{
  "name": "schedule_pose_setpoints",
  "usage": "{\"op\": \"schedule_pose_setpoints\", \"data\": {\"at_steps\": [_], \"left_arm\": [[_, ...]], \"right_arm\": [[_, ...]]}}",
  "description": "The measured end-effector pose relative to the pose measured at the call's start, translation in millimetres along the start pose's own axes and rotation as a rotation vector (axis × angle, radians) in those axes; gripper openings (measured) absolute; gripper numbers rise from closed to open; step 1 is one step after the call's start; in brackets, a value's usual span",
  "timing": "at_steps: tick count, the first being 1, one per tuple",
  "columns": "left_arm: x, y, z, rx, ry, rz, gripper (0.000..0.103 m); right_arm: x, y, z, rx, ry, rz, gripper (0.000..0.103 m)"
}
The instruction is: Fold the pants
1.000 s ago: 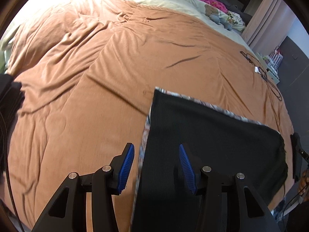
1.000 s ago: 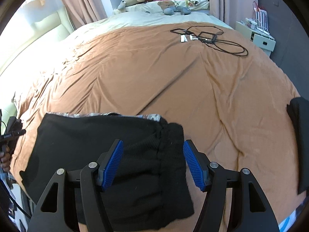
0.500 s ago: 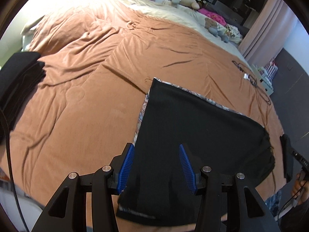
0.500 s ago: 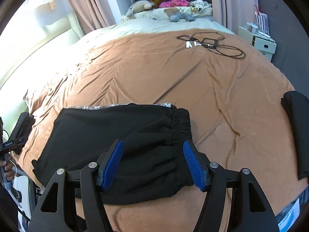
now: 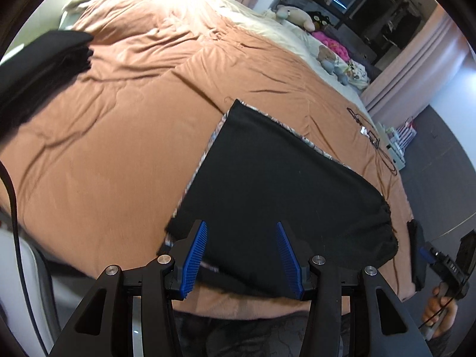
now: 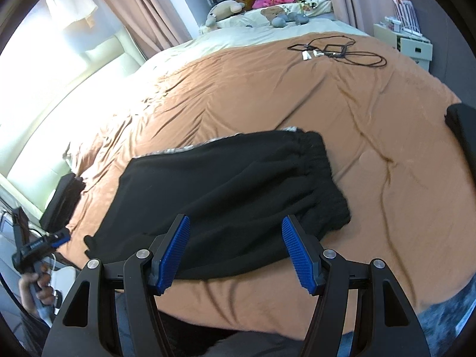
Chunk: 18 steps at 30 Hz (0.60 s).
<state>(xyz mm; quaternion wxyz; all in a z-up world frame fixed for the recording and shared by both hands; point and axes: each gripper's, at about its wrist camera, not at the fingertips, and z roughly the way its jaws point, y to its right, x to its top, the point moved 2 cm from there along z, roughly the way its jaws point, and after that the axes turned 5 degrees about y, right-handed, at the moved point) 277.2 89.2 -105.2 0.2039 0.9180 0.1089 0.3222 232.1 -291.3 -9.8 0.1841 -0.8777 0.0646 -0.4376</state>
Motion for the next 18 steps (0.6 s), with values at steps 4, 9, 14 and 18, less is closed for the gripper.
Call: {"op": "schedule_pose_setpoints", "data": {"at_steps": [4,9,14,18], "left_arm": [[-13,-8,0,-0.029,-0.005,-0.046,0.051],[-26,-17,4,-0.047,-0.030,-0.106,0.051],[-37,-28,13,-0.076,-0.047,-0.184,0.051],[-39,-35,22,-0.104,-0.047,-0.232,0.051]], "right_arm": [[-14,1,-7,0.020,0.008,0.026,0.063],[-32,-2,-10,0.050,0.012,0.068,0.063],[-52,-10,-5,0.079,-0.003,0.102,0.063],[-60,-20,7,0.081,-0.019,0.108,0.063]]}}
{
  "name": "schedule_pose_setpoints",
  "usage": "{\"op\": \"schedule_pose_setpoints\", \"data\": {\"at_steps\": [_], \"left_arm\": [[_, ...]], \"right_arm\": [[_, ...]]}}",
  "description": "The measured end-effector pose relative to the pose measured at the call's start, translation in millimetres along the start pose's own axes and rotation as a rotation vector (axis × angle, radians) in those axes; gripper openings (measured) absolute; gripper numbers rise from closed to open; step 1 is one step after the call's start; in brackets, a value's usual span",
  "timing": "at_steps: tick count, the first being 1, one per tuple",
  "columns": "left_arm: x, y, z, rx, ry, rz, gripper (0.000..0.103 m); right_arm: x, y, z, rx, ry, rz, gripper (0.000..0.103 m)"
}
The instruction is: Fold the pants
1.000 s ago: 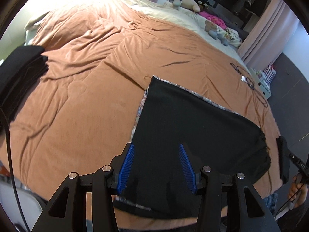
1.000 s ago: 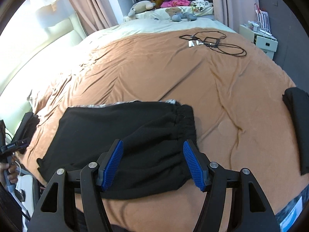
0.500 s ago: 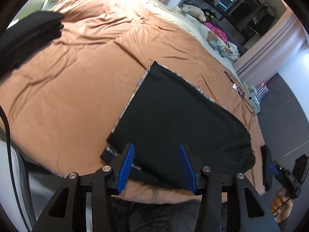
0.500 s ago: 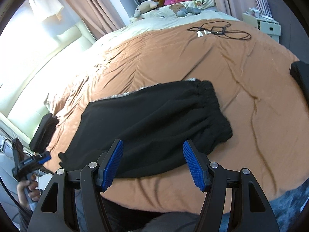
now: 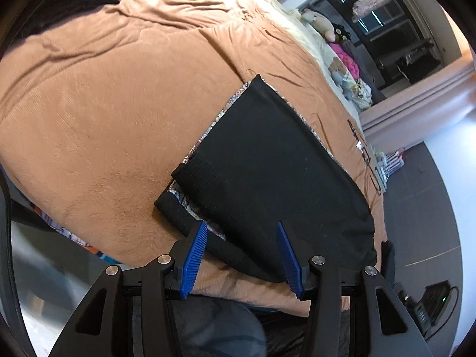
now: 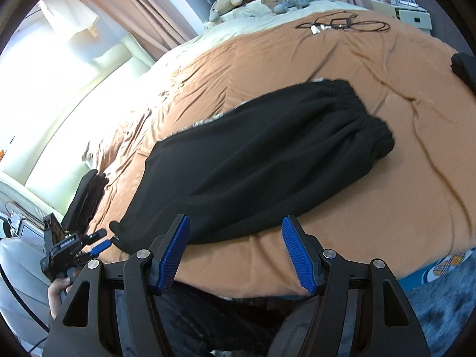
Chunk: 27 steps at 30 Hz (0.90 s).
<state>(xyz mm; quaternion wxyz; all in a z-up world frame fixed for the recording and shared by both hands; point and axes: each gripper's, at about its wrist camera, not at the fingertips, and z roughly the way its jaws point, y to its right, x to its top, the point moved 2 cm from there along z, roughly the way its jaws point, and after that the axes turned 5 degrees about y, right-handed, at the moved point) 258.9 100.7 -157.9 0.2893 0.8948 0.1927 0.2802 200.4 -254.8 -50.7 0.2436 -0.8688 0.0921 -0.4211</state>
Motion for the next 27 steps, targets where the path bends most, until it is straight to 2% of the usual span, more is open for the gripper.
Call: {"op": "schedule_pose_setpoints", "data": {"at_steps": [4,12,14,16,17,19,27], "left_arm": [[3,-7,13,-0.037,-0.007,-0.044,0.051],[0,-18,34,-0.050,-0.009,-0.113,0.051],[1,-19,34,-0.054,0.002,-0.126,0.043],[1,-20,33,-0.046,0.001,-0.129,0.010],[0,-22,32,-0.048,-0.003,-0.134,0.007],[-2,-25,27,-0.051,0.010,-0.139,0.004],[-10,-40,7,-0.069,0.039,-0.169,0.003]], "right_arm": [[-5,-10,19,0.013,-0.024,-0.003,0.063],[-16,-29,56,0.064,-0.089,-0.043,0.063],[-17,-32,64,0.074,-0.103,-0.055,0.063],[-17,-36,72,0.083,-0.120,-0.065,0.063],[-19,-37,74,0.085,-0.123,-0.069,0.063],[-20,-41,79,0.091,-0.132,-0.077,0.063],[-28,-59,108,0.114,-0.171,-0.099,0.063]]}}
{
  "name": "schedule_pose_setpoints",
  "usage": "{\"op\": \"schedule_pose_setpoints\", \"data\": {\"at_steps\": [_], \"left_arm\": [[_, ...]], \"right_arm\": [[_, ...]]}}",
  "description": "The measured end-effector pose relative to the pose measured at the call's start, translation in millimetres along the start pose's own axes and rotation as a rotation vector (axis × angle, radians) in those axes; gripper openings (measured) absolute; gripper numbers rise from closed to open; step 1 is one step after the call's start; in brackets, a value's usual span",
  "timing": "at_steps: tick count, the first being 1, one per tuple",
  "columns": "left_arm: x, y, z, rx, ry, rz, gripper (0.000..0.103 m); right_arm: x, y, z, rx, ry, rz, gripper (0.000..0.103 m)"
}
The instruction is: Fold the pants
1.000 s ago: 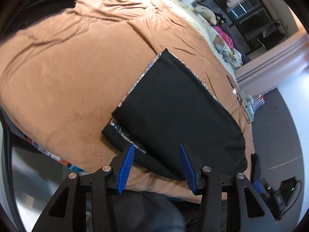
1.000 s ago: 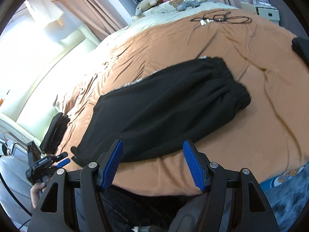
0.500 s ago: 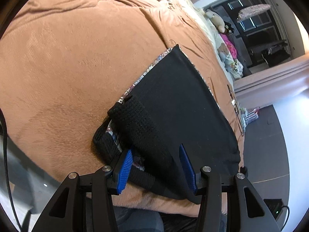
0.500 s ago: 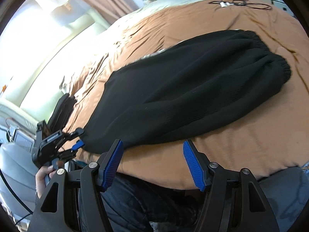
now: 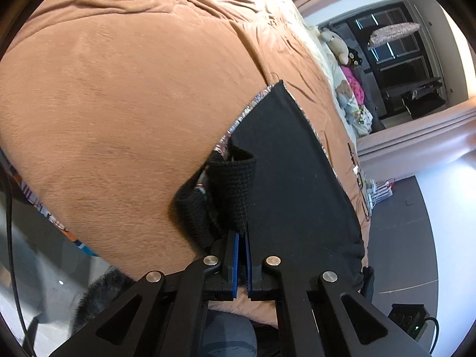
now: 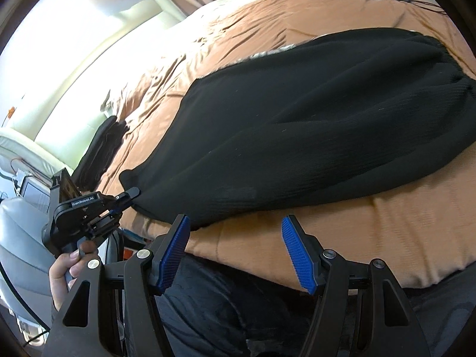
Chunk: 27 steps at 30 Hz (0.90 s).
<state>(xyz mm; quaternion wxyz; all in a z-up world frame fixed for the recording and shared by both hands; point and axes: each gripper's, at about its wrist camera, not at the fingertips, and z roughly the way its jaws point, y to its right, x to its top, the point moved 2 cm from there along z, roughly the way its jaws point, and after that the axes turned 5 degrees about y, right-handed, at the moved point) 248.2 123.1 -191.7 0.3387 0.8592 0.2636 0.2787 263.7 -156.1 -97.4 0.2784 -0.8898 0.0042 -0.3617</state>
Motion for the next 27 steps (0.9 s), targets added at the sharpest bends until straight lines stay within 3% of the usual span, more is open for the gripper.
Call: {"op": "schedule_pose_setpoints", "data": {"at_steps": [8,12,25,27], "left_arm": [[0,-3,-4,-0.025,0.003,-0.009,0.002],[1,-1,-3,-0.032,0.003,-0.007,0.002],[2,0,-3,-0.049,0.007,-0.029,0.002],[2,-1,-3,-0.052,0.006,-0.032,0.002]], "right_arm": [[1,-15,27,0.027,-0.027,-0.028,0.063],[-5,-23,43,0.029,-0.070,-0.066,0.054],[-8,-47,78,-0.064,-0.088,-0.197,0.053],[-8,-45,78,-0.098,-0.082,-0.207,0.026]]}}
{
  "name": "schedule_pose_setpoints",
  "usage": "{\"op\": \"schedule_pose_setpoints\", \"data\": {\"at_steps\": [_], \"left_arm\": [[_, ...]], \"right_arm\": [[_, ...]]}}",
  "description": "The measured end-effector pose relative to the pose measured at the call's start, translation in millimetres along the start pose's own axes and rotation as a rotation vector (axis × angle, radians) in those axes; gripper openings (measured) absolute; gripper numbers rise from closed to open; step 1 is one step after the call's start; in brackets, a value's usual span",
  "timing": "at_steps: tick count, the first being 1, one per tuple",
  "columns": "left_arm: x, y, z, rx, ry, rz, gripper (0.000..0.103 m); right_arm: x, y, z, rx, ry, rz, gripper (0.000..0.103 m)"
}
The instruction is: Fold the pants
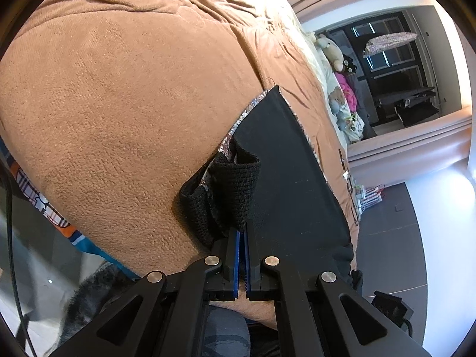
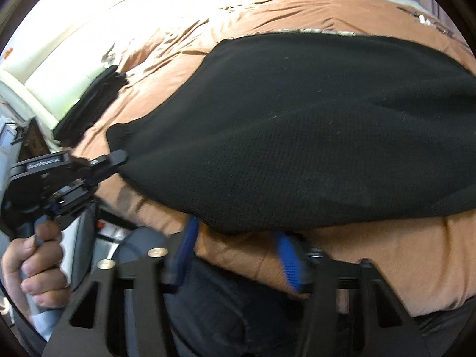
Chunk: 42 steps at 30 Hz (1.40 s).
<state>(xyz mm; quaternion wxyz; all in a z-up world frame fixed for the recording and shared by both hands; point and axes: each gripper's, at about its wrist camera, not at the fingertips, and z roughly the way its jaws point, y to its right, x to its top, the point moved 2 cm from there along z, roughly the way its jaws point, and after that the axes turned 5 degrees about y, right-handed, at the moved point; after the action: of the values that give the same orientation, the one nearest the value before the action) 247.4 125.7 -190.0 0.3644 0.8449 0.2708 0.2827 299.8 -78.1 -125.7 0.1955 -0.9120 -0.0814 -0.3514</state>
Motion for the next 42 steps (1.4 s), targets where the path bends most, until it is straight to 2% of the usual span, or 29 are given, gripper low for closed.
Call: {"op": "schedule_pose_setpoints", "data": {"at_steps": [2,4,10,17,25,33,35,36,37,38,39,41,42], "left_arm": [[-1,0,1,-0.005,-0.003,-0.005,0.002],[-1,0,1,-0.008,-0.005,-0.003,0.002],[-1,-1,0,-0.017,-0.006,-0.009,0.002],[-1,-2,-1,-0.015,-0.003,-0.010,0.002],[-6,-3,-8,-0.013,0.000,-0.014,0.002],[-7,-8,-9,0.007,-0.027,-0.022,0.002],[-5,-9,-14,-0.001,-0.023,-0.023,0.006],[-4,-10,-17,-0.004,-0.023,-0.022,0.015],[-4,-11,-18,-0.005,-0.019,-0.026,0.031],[-3,-13,-20,-0.004,-0.012,-0.036,0.040],[-2,-16,-22,-0.011,-0.002,-0.048,0.052],[-1,-21,-25,-0.027,0.008,-0.071,0.054],[0,-22,-25,-0.031,0.008,-0.083,0.054]], "right_arm": [[3,2,0,0.004,-0.004,0.016,0.008],[6,1,-6,0.036,0.004,0.029,0.005],[15,-12,-32,0.051,0.031,-0.020,0.003],[15,-15,-48,0.068,0.006,-0.005,0.003],[10,4,-55,0.055,-0.023,0.031,0.000],[13,29,-42,0.080,-0.039,0.137,0.001],[13,39,-39,0.088,-0.041,0.173,0.001],[13,46,-39,0.099,-0.039,0.195,0.002],[13,51,-39,0.105,-0.036,0.208,0.005],[13,56,-41,0.108,-0.026,0.221,0.012],[14,62,-44,0.105,-0.011,0.229,0.026],[15,75,-51,0.094,0.030,0.263,0.043],[15,81,-54,0.096,0.045,0.284,0.045]]}}
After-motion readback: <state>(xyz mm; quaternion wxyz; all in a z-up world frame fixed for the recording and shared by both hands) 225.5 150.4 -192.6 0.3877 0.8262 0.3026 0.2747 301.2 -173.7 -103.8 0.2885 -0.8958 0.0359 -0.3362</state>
